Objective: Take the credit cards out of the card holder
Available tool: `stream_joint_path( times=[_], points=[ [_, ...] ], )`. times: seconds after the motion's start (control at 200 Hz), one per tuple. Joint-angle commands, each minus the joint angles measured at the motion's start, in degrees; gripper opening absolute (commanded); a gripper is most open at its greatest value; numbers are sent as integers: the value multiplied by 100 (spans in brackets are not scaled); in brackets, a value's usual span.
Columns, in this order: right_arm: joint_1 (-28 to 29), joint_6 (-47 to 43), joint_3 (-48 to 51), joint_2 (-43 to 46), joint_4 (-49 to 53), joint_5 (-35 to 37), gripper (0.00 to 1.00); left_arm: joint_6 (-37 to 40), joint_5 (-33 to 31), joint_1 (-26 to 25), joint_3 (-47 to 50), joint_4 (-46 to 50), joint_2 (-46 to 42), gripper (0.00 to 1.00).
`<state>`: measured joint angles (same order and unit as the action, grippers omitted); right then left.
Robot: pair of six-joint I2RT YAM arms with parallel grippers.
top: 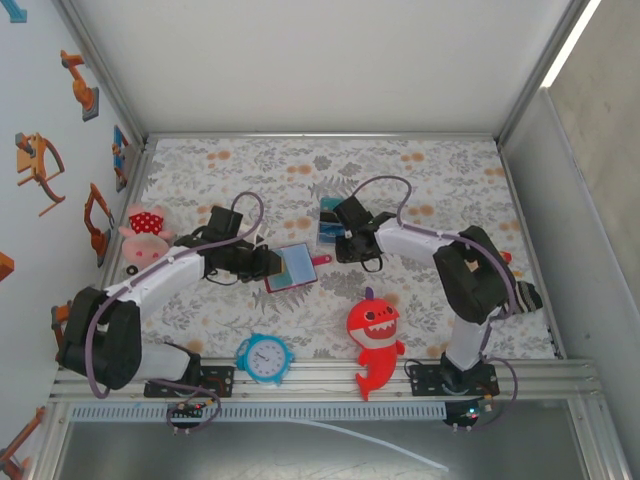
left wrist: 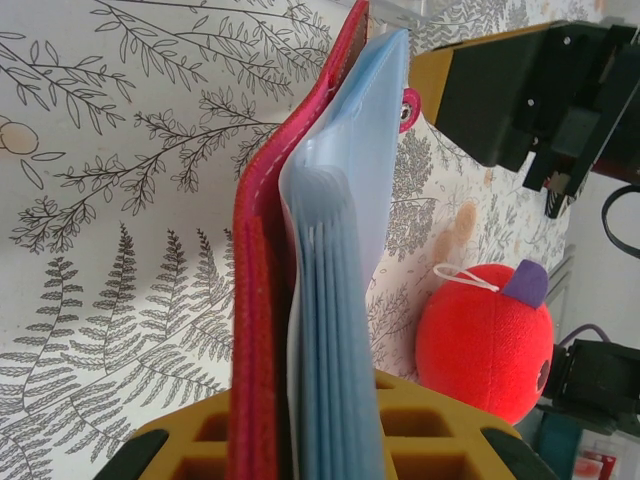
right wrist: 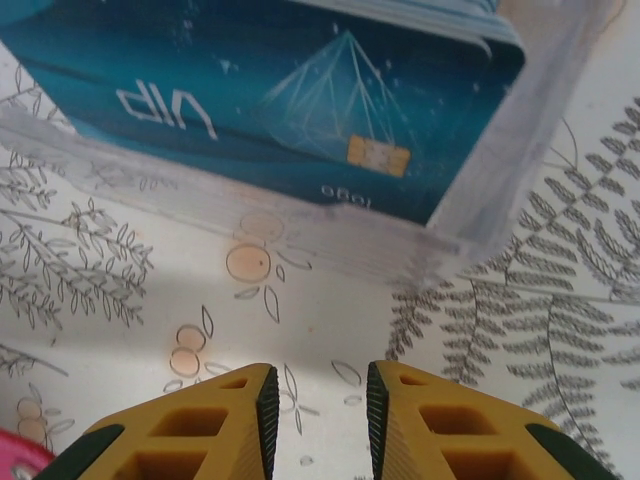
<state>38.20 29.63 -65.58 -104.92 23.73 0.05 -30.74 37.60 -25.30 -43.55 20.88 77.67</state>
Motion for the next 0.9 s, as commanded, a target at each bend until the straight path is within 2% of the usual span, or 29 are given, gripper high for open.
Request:
stream_joint_path(
  times=[0.0,0.896],
  points=[
    [-86,71,-242,-127,-156,74,29,107,253,1,33,-215,94,0],
    [-401,78,-1279,-1170,-379,-199,30,-779,150,-565,48,-2139,1263,0]
  ],
)
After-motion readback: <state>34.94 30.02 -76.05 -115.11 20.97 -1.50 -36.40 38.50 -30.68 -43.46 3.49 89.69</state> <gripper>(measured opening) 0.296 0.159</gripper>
